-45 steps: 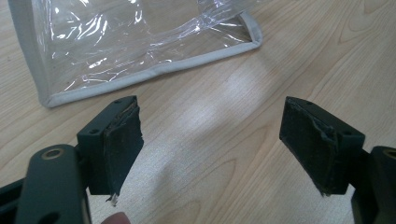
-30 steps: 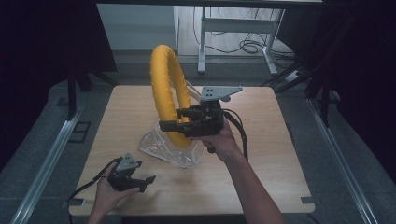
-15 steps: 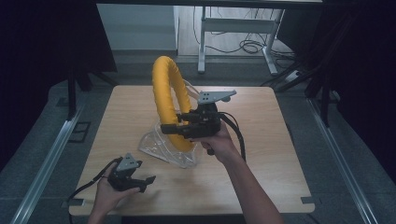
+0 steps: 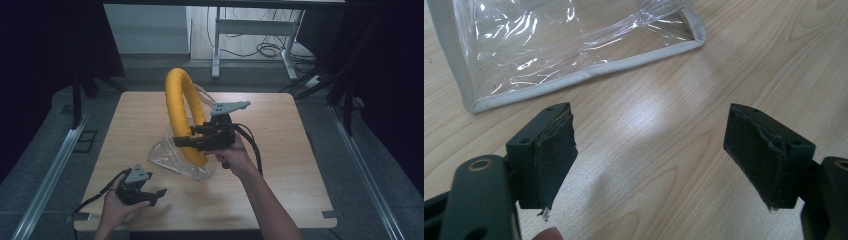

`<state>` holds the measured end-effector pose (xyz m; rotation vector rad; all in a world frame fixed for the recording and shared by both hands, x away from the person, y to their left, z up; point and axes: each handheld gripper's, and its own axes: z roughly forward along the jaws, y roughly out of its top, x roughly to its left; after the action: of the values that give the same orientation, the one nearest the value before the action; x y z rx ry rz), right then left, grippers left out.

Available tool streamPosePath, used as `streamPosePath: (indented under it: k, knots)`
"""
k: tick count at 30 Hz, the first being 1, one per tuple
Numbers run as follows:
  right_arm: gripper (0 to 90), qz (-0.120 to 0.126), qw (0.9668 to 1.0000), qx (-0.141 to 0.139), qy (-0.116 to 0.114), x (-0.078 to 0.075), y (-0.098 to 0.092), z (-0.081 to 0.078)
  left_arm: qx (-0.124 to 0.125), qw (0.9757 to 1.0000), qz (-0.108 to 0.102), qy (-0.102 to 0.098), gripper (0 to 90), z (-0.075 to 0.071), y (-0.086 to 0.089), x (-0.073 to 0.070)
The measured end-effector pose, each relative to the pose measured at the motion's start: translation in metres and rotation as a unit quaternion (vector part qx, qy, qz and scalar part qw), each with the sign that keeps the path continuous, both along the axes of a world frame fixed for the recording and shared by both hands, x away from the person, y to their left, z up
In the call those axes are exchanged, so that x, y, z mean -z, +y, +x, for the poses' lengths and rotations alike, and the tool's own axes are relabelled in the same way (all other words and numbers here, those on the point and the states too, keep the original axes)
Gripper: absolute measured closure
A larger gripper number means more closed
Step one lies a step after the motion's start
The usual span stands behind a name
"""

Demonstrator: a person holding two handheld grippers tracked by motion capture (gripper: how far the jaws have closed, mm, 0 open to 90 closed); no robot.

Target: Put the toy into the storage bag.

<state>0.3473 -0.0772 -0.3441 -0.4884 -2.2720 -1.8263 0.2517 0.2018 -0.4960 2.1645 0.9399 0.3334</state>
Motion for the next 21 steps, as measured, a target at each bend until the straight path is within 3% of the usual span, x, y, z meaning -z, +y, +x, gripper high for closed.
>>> streamPosePath:
  k: [21]
  knots:
    - [49.4,-0.022,0.9989,0.014,0.040,0.036,-0.003,0.016,0.003,1.0000,0.005,0.001,20.7,0.000,0.000,0.001]
